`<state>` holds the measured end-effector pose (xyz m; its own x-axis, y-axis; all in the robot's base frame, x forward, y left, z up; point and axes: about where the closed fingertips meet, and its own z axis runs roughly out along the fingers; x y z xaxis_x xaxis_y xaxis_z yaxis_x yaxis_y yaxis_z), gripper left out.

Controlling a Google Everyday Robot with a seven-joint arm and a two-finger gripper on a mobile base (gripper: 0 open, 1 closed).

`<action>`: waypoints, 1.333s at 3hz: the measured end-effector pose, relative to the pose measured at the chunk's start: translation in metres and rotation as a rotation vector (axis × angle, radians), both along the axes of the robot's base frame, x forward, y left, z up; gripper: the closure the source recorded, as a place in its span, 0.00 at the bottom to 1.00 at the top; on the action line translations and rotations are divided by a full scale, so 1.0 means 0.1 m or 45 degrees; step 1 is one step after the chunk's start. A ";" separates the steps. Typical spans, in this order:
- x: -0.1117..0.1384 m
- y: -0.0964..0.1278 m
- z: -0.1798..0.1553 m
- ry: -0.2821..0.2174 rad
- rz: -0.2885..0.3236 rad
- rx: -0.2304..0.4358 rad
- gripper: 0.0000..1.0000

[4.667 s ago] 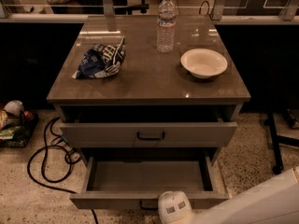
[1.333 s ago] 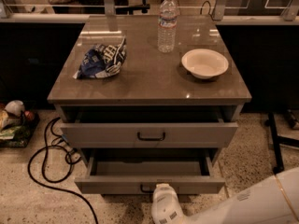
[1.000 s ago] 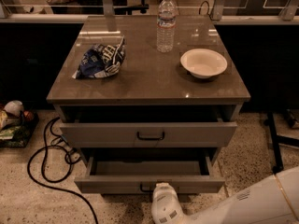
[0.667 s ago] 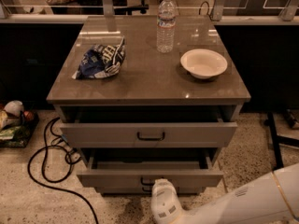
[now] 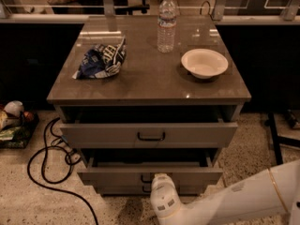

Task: Close middle drawer

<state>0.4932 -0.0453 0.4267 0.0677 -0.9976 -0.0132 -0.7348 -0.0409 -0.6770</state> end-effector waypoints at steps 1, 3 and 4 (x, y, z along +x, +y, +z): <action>-0.02 0.00 0.04 0.000 0.000 0.000 1.00; 0.08 0.01 0.03 -0.006 0.002 0.000 1.00; 0.17 0.01 0.02 -0.012 0.003 0.001 1.00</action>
Offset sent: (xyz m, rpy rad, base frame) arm 0.2393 0.0133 -0.0797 0.0055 -0.1244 0.0311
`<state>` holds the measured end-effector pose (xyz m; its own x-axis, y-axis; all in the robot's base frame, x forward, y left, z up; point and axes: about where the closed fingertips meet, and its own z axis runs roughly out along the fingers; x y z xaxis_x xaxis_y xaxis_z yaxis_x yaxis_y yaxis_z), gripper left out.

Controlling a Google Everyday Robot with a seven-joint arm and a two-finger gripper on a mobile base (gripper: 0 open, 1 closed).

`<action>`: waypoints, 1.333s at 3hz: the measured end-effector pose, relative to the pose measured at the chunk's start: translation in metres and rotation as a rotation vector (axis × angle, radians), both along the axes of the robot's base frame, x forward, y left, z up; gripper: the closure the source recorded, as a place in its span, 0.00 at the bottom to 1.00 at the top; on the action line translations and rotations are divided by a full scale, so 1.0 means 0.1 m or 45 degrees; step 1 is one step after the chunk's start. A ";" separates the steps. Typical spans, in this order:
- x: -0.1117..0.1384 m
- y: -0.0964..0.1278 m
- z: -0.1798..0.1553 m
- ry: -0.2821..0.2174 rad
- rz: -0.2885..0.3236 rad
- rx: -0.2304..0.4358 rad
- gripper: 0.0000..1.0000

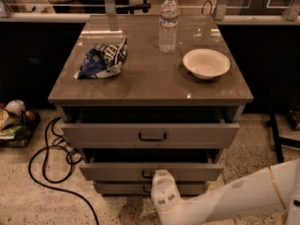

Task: Close middle drawer

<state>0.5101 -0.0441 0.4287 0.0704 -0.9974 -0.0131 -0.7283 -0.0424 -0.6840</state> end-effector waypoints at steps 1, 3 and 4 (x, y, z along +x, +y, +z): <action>0.00 0.00 0.01 0.000 0.000 0.000 1.00; 0.09 0.01 0.01 -0.004 0.003 0.000 0.84; 0.09 0.01 0.00 -0.003 0.002 0.000 0.61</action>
Offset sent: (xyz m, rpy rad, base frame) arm 0.2249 0.0133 -0.0839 -0.0040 -0.0679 0.0472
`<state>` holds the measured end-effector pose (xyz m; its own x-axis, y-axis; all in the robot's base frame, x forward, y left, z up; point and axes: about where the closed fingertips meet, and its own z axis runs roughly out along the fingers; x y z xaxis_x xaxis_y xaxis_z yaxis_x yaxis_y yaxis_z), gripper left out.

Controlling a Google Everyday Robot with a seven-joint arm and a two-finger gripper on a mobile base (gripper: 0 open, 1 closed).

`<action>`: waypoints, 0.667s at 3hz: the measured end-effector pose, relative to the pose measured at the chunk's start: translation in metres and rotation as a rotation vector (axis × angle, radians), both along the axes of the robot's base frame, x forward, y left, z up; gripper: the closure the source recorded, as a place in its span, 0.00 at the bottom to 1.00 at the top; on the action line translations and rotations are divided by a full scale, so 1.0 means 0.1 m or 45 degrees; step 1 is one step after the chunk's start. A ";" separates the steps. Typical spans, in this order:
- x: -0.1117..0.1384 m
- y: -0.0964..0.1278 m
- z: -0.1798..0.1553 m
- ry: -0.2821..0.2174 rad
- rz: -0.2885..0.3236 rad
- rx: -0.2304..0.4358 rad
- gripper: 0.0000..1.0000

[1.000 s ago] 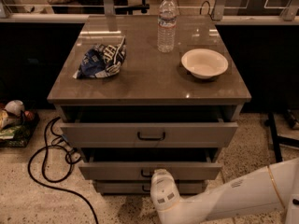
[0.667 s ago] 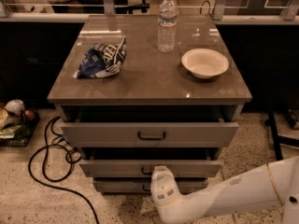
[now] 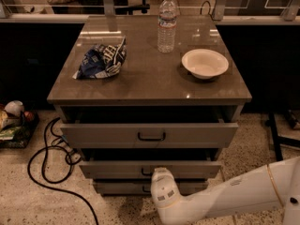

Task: Close middle drawer

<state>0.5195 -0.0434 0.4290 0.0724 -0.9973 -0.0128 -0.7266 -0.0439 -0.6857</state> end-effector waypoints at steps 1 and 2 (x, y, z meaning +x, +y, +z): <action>0.00 0.00 0.00 0.001 0.000 0.000 0.38; 0.00 0.00 -0.01 0.001 -0.001 0.000 0.14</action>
Offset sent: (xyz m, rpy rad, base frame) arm 0.0001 0.0000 -0.0003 0.0001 0.0005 -0.0003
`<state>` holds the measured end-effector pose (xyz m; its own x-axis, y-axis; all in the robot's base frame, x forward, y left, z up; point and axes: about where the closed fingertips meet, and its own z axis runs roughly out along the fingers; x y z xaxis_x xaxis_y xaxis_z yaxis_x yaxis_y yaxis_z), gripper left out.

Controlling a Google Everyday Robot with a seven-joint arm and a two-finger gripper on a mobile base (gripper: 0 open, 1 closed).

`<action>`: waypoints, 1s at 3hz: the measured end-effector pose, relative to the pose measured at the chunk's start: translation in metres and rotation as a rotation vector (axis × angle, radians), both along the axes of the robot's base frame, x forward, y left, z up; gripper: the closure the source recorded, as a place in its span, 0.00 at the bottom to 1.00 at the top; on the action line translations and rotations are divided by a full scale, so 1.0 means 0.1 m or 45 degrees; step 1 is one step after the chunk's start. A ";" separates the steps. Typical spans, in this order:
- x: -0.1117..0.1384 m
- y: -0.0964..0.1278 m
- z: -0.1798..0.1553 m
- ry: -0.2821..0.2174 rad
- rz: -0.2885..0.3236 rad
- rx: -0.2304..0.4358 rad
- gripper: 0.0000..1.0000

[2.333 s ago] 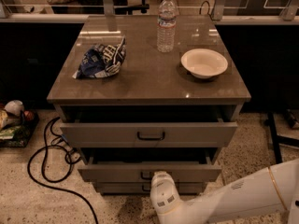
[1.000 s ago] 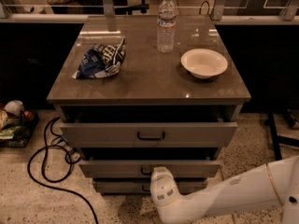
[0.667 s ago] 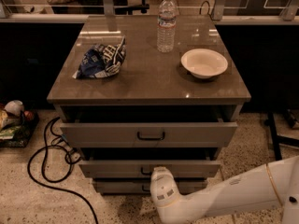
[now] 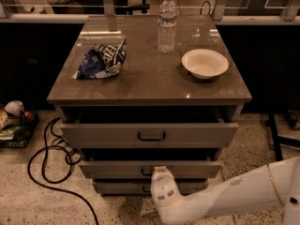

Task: Close middle drawer

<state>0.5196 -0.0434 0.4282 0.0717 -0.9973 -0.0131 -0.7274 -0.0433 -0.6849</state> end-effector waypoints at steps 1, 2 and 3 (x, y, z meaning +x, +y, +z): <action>0.00 0.00 0.00 0.001 0.000 0.000 0.00; 0.00 0.00 0.00 0.001 0.000 0.000 0.02; 0.00 0.00 0.00 0.001 0.000 0.000 0.25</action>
Offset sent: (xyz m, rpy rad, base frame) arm 0.0001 0.0000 -0.0003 0.0001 0.0004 -0.0003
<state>0.5197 -0.0434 0.4284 0.0714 -0.9974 -0.0132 -0.7277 -0.0430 -0.6845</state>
